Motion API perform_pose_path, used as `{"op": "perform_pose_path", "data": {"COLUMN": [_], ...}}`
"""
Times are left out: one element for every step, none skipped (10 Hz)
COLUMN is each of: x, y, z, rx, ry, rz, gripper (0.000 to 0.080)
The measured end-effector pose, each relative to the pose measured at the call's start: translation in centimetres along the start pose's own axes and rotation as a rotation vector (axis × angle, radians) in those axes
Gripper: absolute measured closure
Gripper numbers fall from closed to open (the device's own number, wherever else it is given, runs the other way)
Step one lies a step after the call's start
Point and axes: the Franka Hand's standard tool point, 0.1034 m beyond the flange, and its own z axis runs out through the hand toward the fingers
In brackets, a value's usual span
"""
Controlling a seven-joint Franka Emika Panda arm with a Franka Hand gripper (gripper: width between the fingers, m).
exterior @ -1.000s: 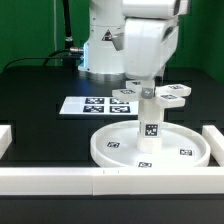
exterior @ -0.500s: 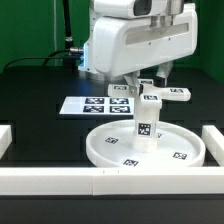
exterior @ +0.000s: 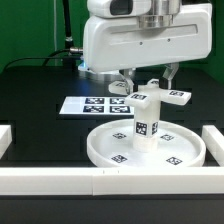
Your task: Assemble round table
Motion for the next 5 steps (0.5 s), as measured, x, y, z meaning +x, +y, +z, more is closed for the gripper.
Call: {"op": "perform_pose_path", "data": {"x": [0.07, 0.18, 0.43, 0.59, 0.62], "y": [-0.07, -0.11, -0.13, -0.25, -0.45], "z": [0.02, 0.03, 0.02, 0.02, 0.02], "rx": [0.013, 0.022, 0.023, 0.023, 0.025], "ry": [0.007, 0.013, 0.027, 0.038, 0.038], "rz": [0.105, 0.212, 0.274, 0.333, 0.402], "gripper": [0.0369, 0.0369, 0.0369, 0.0369, 0.0369]}}
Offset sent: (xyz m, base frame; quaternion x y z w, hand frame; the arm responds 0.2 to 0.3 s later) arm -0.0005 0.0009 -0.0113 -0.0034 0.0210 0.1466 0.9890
